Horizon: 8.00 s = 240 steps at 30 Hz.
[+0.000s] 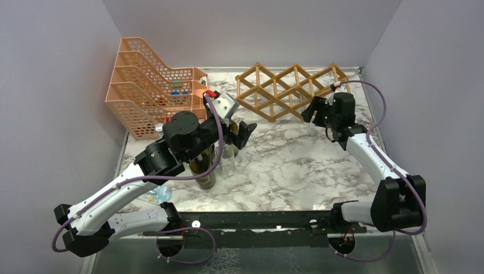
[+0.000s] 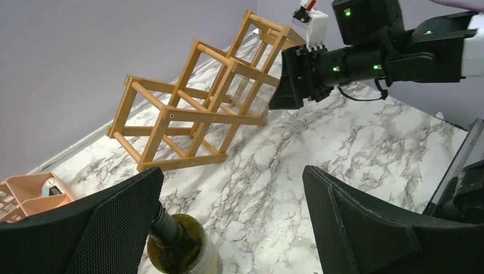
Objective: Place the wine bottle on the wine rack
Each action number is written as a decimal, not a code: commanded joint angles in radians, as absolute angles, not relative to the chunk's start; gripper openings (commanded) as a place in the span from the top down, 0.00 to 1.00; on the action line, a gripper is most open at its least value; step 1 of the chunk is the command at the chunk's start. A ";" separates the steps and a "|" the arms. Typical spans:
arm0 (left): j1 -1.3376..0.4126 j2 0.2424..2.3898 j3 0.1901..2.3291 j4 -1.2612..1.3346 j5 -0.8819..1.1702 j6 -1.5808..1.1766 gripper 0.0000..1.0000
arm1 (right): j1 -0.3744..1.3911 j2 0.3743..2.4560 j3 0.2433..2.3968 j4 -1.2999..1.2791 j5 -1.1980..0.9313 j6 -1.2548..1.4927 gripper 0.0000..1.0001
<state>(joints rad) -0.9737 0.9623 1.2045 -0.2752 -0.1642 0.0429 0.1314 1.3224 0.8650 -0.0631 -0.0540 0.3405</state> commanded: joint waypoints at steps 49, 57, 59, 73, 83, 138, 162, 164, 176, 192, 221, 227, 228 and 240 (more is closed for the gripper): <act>-0.974 0.816 1.253 -0.209 -0.530 0.023 0.01 | 1.022 1.464 1.145 0.113 -0.190 0.023 0.52; -0.974 0.834 1.269 -0.233 -0.516 0.032 0.01 | 1.023 1.434 1.094 0.195 -0.207 -0.019 0.72; -0.975 0.833 1.266 -0.235 -0.514 0.032 0.01 | 1.023 1.420 1.087 0.193 -0.213 -0.032 0.79; -0.975 0.842 1.233 -0.235 -0.437 0.048 0.01 | 1.023 1.149 0.975 0.090 -0.026 -0.049 0.93; -0.974 0.918 1.108 -0.179 -0.041 0.124 0.01 | 1.022 0.846 0.884 -0.086 0.316 0.052 0.95; -0.974 1.278 0.860 0.350 0.415 0.365 1.00 | 1.023 0.625 1.130 -0.494 0.136 0.236 0.34; -0.982 1.445 0.974 0.397 0.287 1.294 1.00 | 1.023 0.902 1.320 -1.009 0.570 0.473 0.33; -0.983 1.434 0.964 0.408 0.304 1.328 1.00 | 1.022 0.902 1.291 -0.982 0.535 0.455 0.32; -1.029 1.396 0.923 0.476 0.314 1.476 1.00 | 1.022 0.909 1.156 -0.840 0.501 0.527 0.31; -1.052 1.355 0.890 0.523 0.288 1.429 0.58 | 1.023 0.844 1.074 -0.739 0.581 0.602 0.77; -1.050 0.974 1.006 0.119 -0.439 0.058 0.01 | 0.850 1.014 0.921 -0.394 0.434 0.404 0.91; -1.049 0.959 1.112 -0.042 -0.537 -0.020 0.01 | 0.819 1.098 0.850 -0.301 0.385 0.424 0.93; -1.049 0.960 1.137 -0.080 -0.543 -0.022 0.01 | 0.814 1.113 0.838 -0.287 0.384 0.427 0.93; -1.048 0.952 1.188 -0.151 -0.552 0.069 0.01 | 0.761 1.250 0.760 -0.065 0.462 0.463 0.96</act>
<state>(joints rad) -1.0485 0.9611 1.1648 -0.1162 -0.5323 0.0475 0.7719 1.2304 0.7361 -0.2447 0.3988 0.4397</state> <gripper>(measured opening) 0.987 0.592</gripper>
